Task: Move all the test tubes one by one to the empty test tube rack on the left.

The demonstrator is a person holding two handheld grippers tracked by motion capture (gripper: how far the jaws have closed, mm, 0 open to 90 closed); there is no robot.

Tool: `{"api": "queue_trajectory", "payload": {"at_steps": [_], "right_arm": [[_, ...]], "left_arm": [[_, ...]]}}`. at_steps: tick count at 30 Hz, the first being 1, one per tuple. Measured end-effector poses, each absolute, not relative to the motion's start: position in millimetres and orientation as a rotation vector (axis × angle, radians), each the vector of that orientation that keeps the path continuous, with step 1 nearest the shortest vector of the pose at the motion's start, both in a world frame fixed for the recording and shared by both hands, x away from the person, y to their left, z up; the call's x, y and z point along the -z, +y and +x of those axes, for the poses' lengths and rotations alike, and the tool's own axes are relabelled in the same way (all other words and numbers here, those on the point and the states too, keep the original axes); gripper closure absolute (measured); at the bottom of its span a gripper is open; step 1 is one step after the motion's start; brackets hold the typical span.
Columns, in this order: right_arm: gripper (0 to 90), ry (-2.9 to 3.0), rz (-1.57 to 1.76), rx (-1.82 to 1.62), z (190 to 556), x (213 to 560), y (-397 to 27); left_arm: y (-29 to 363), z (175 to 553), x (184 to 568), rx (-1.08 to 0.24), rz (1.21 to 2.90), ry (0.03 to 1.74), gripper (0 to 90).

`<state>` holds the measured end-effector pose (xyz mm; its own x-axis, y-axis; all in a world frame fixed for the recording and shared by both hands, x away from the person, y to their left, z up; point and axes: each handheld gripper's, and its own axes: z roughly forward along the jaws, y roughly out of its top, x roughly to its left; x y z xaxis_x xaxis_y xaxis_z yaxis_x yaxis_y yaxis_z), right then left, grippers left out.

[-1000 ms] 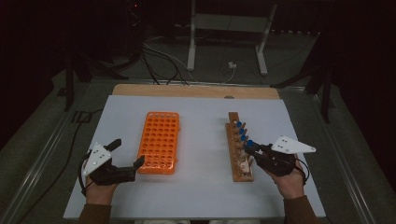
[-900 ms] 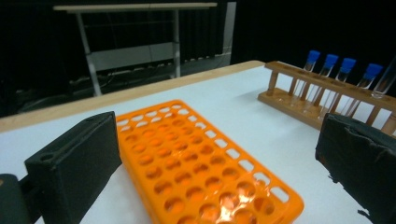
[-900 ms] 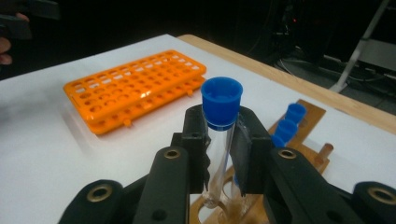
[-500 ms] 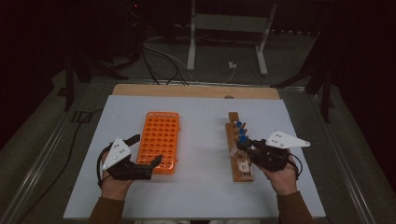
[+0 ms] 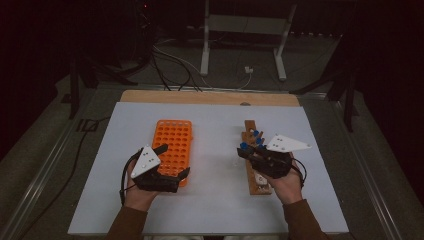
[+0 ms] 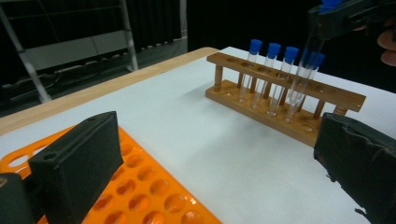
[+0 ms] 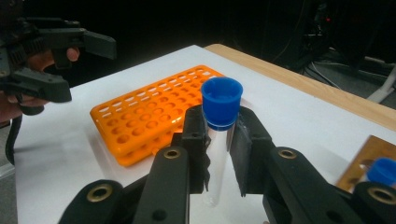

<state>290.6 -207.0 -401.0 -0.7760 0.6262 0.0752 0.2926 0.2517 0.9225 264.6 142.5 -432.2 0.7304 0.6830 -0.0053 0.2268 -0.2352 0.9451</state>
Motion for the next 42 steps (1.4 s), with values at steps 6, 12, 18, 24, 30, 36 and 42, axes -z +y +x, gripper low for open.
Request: {"api": "queue_trajectory", "payload": {"at_steps": [6, 12, 18, 24, 30, 36, 42], "right_arm": [[76.6, 2.241, 0.833, -1.538, 294, 399, -195], [76.5, 2.257, 0.818, -1.545, 297, 397, -183], [76.5, 2.286, 0.803, -1.554, 298, 400, -168], [76.5, 2.311, 0.781, -1.568, 298, 402, -155], [76.5, 2.321, 0.757, -1.580, 297, 399, -147], [76.5, 2.337, 0.738, -1.577, 295, 400, -142], [76.5, 2.349, 0.735, -1.579, 295, 401, -139]], "left_arm": [[132, 268, 431, -0.492, 1.801, 0.702, 4.8], [113, 276, 430, -0.454, 1.812, 0.706, 7.6], [97, 280, 433, -0.418, 1.805, 0.689, 16.6], [81, 281, 434, -0.405, 1.825, 0.663, 23.9], [75, 282, 436, -0.387, 1.827, 0.648, 44.0], [73, 282, 437, -0.367, 1.829, 0.618, 65.1], [74, 282, 438, -0.362, 1.840, 0.601, 76.3]]}}
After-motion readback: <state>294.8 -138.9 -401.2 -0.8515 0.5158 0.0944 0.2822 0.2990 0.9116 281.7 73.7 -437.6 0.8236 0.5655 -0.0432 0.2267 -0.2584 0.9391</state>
